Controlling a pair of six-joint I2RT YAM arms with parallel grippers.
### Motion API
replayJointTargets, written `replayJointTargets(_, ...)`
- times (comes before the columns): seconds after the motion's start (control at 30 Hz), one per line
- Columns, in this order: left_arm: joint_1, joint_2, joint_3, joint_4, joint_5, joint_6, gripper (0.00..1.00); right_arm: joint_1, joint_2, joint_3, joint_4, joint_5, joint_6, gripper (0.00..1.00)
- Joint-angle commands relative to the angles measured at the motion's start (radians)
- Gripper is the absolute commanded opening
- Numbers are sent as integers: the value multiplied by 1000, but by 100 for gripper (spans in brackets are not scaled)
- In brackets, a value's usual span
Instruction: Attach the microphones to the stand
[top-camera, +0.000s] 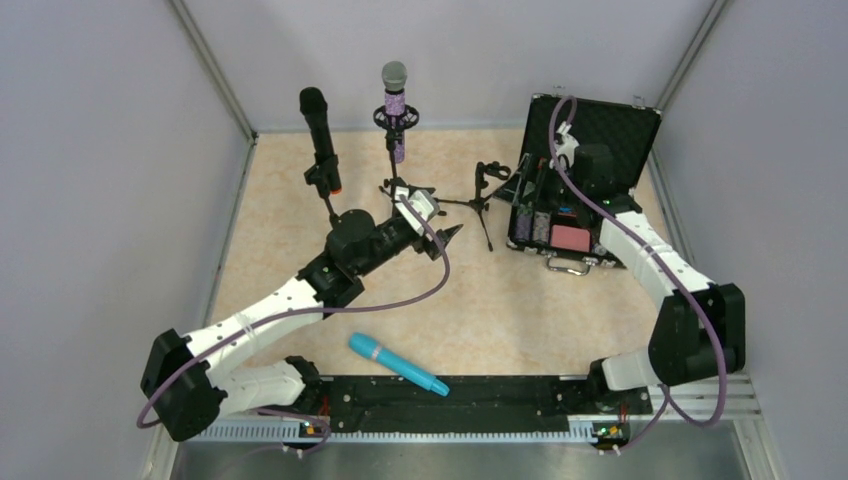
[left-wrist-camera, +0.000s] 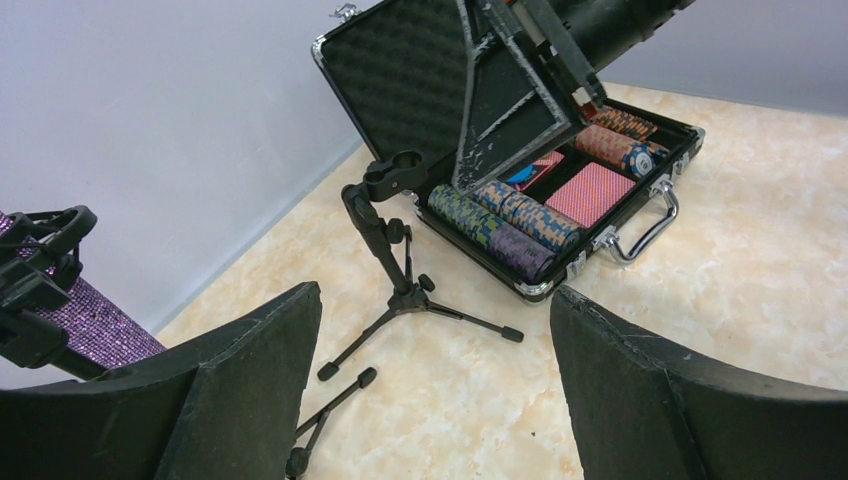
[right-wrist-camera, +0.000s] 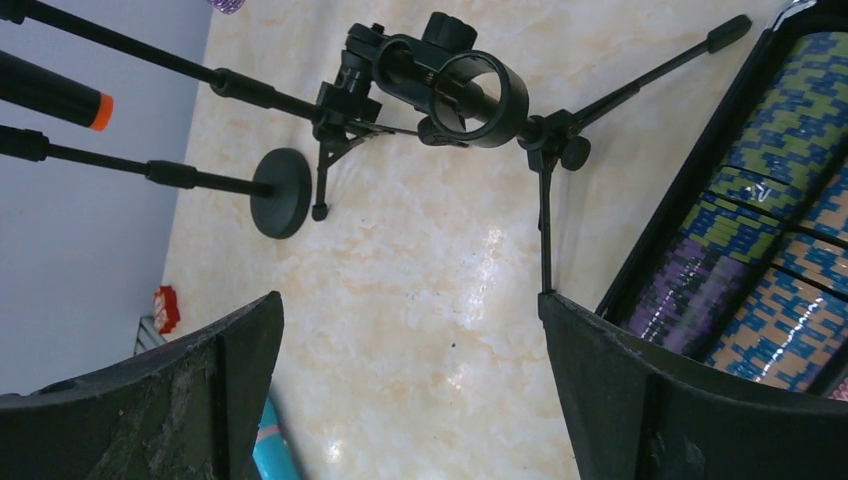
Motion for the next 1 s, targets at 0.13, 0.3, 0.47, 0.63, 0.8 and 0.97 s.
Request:
replayJointTargets(0.13,-33,6,4,16,-47,65,89,-18,154,132,103,-69,0,97)
replayJointTargets(0.3,-47,19,-1,13,-76,97,89,-17,226,233,28,-9,-113,96)
replayJointTargets(0.47,-50,26,-2,14,-78,99,89,-10,278,300,14,-16,-180,90)
replayJointTargets(0.63,-54,27,-4,15,-82,110,89,26,334,381,-17,5,-281,87)
replayJointTargets(0.8,-55,22,-10,18,-93,119,90,59,376,415,-45,6,-330,82)
replayJointTargets(0.97,-55,19,-15,28,-113,131,91,89,359,390,-59,-3,-365,73)
